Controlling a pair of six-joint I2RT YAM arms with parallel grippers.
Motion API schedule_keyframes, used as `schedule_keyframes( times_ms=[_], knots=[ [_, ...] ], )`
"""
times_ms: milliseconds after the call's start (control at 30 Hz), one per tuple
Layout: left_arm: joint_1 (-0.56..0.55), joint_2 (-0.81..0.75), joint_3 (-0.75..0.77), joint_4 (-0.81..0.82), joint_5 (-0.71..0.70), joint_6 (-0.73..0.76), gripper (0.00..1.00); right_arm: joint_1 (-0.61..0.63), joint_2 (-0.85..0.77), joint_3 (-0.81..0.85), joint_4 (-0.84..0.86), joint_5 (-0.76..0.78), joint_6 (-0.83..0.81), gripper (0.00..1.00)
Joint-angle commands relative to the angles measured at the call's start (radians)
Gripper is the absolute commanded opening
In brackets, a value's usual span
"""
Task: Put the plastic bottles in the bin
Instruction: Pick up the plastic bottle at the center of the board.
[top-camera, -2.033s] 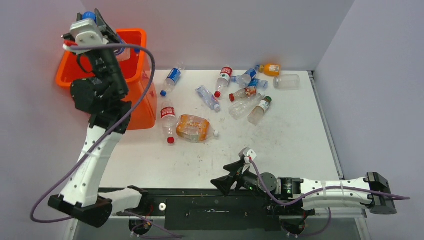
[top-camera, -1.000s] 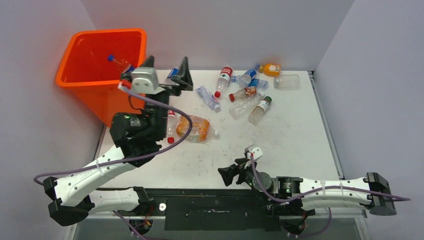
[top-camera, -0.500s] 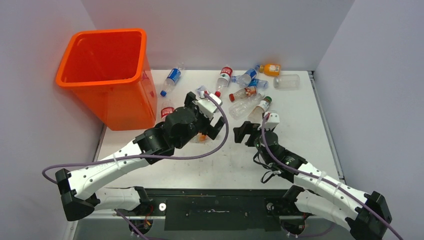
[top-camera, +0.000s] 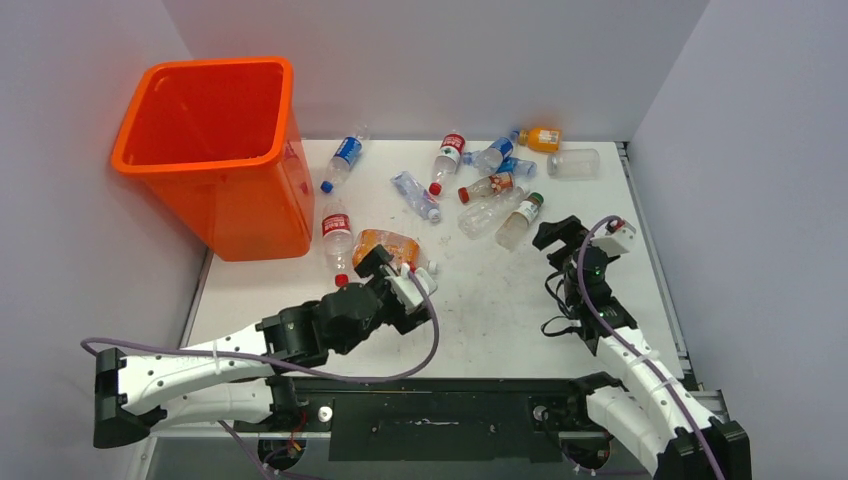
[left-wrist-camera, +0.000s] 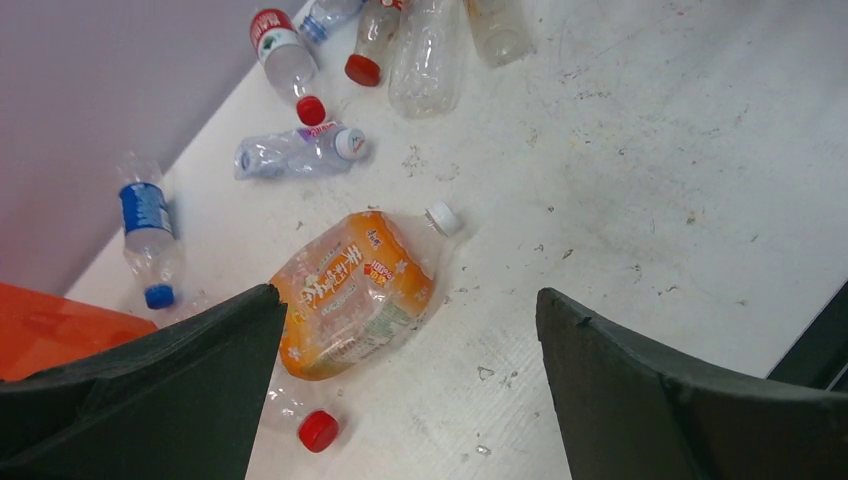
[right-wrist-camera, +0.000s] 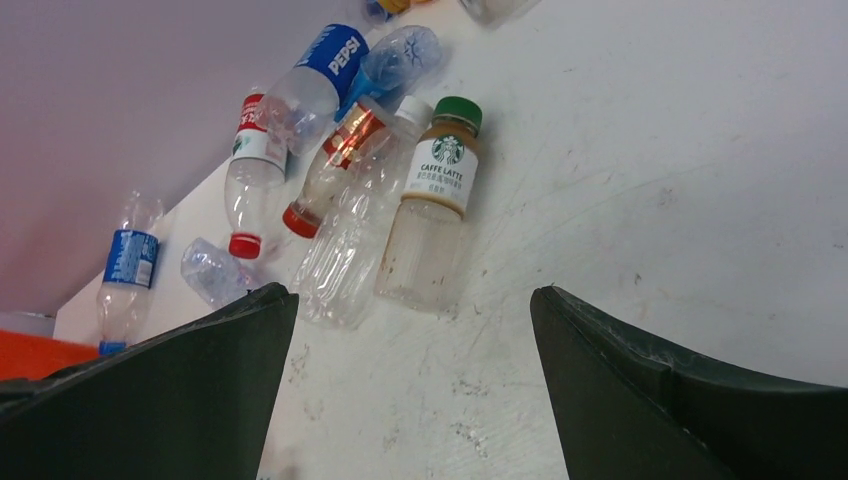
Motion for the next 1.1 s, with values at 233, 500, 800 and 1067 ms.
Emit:
schedule_keyframes(
  times_ms=[233, 500, 800, 1067],
  knots=[
    [-0.192, -0.038, -0.083, 0.179, -0.347, 0.256, 0.96, -0.154, 0.498, 0.131, 0.254, -0.176, 0.077, 0.90],
    [-0.193, -0.092, -0.103, 0.223, -0.359, 0.260, 0.96, -0.155, 0.613, 0.204, 0.290, -0.223, 0.084, 0.90],
    [-0.192, -0.105, -0.115, 0.266, -0.339, 0.253, 0.96, -0.153, 0.810, 0.378, 0.192, -0.225, 0.057, 0.92],
    [-0.192, -0.116, -0.122, 0.266, -0.292, 0.243, 0.96, -0.137, 0.908, 0.433, 0.181, -0.248, 0.039, 0.98]
  ],
)
